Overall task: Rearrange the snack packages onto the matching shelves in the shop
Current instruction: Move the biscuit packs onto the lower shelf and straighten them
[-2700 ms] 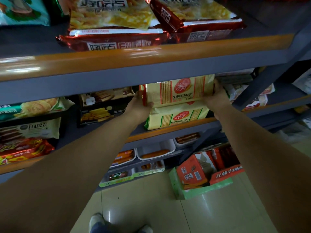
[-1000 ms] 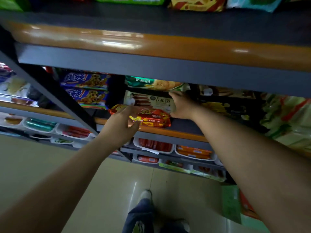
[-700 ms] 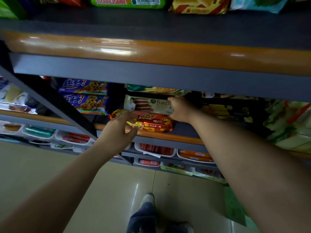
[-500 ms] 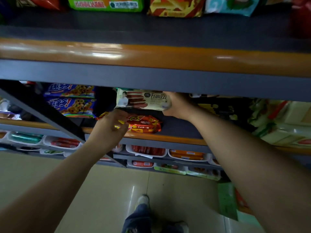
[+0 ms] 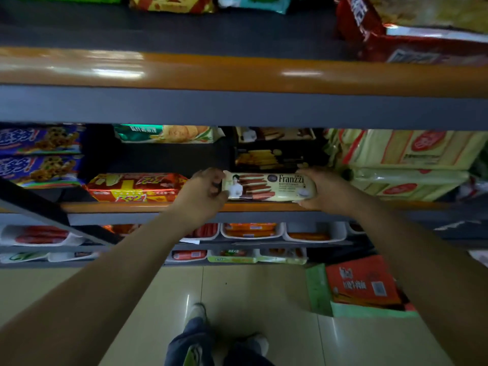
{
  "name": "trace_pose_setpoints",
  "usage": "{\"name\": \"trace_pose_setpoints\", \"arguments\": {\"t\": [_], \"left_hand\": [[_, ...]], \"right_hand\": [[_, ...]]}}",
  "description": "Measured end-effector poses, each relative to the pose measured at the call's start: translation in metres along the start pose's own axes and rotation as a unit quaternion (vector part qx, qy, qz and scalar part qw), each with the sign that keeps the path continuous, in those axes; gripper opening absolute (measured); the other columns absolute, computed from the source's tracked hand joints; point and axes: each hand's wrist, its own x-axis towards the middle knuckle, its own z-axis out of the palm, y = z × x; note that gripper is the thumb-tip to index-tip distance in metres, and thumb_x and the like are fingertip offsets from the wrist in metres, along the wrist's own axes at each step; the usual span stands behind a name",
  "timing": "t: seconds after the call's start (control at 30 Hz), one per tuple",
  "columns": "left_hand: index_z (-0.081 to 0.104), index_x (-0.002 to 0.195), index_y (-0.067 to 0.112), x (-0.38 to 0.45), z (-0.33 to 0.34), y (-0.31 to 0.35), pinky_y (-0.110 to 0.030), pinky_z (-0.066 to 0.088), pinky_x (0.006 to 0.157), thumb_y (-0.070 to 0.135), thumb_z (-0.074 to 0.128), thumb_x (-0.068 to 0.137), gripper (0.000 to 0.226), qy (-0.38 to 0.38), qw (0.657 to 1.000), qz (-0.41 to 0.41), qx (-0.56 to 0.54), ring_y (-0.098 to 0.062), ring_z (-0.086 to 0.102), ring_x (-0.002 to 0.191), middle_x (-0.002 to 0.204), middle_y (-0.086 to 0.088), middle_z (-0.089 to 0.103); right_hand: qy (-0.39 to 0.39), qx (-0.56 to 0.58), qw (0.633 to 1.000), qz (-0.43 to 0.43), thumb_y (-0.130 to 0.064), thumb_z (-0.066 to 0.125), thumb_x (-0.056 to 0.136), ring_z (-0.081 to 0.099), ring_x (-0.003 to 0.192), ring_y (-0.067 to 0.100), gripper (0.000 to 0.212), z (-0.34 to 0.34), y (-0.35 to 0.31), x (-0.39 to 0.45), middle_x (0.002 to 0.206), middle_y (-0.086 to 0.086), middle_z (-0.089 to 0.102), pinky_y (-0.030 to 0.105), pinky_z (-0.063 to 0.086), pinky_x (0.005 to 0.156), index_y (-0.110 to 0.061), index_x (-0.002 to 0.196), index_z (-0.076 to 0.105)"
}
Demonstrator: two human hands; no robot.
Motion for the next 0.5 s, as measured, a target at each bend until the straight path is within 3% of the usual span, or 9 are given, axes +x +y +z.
{"name": "trace_pose_setpoints", "arguments": {"t": [0.13, 0.3, 0.37, 0.47, 0.5], "left_hand": [[0.042, 0.135, 0.009, 0.006, 0.023, 0.009, -0.027, 0.039, 0.087, 0.022, 0.057, 0.090, 0.049, -0.037, 0.998, -0.032, 0.044, -0.029, 0.050, 0.117, 0.132, -0.015, 0.044], [0.039, 0.137, 0.004, 0.018, 0.032, 0.022, -0.034, 0.039, 0.089, 0.019, 0.050, 0.093, 0.048, -0.055, 0.994, -0.053, 0.084, -0.034, 0.045, 0.121, 0.137, -0.019, 0.045], [0.045, 0.132, 0.008, 0.022, 0.035, 0.020, -0.034, 0.043, 0.084, 0.026, 0.054, 0.091, 0.046, -0.061, 0.994, -0.078, 0.055, -0.030, 0.051, 0.112, 0.129, -0.016, 0.052], [0.054, 0.114, 0.011, 0.026, 0.039, 0.020, -0.037, 0.046, 0.075, 0.028, 0.054, 0.090, 0.030, -0.065, 0.994, -0.084, 0.031, -0.024, 0.056, 0.090, 0.112, -0.010, 0.059], [0.054, 0.118, 0.009, 0.028, 0.041, 0.020, -0.035, 0.045, 0.072, 0.027, 0.053, 0.091, 0.033, -0.064, 0.994, -0.078, 0.044, -0.025, 0.056, 0.090, 0.114, -0.011, 0.059]], "right_hand": [[0.034, -0.022, 0.999, 0.001, -0.017, 0.071, 0.078, 0.031, 0.135, 0.030, 0.078, 0.010, 0.011, 0.003, 0.146, 0.014, 0.033, 0.031, 0.030, 0.110, -0.011, 0.146, 0.033], [0.062, -0.091, 0.993, 0.033, -0.015, 0.059, 0.088, 0.010, 0.140, 0.037, 0.067, 0.018, 0.009, 0.002, 0.155, 0.009, 0.010, 0.037, 0.021, 0.113, -0.018, 0.148, 0.030], [0.067, -0.099, 0.991, 0.057, -0.013, 0.056, 0.088, 0.014, 0.138, 0.041, 0.062, 0.024, 0.006, 0.001, 0.152, 0.011, 0.015, 0.040, 0.026, 0.112, -0.019, 0.146, 0.035], [0.082, -0.085, 0.990, 0.071, -0.017, 0.052, 0.090, 0.036, 0.125, 0.038, 0.054, 0.035, 0.002, -0.002, 0.139, 0.016, 0.033, 0.041, 0.037, 0.105, -0.013, 0.142, 0.040], [0.087, -0.072, 0.991, 0.075, -0.019, 0.049, 0.091, 0.040, 0.122, 0.037, 0.052, 0.037, 0.002, -0.003, 0.137, 0.018, 0.036, 0.041, 0.039, 0.102, -0.012, 0.142, 0.040]]}}
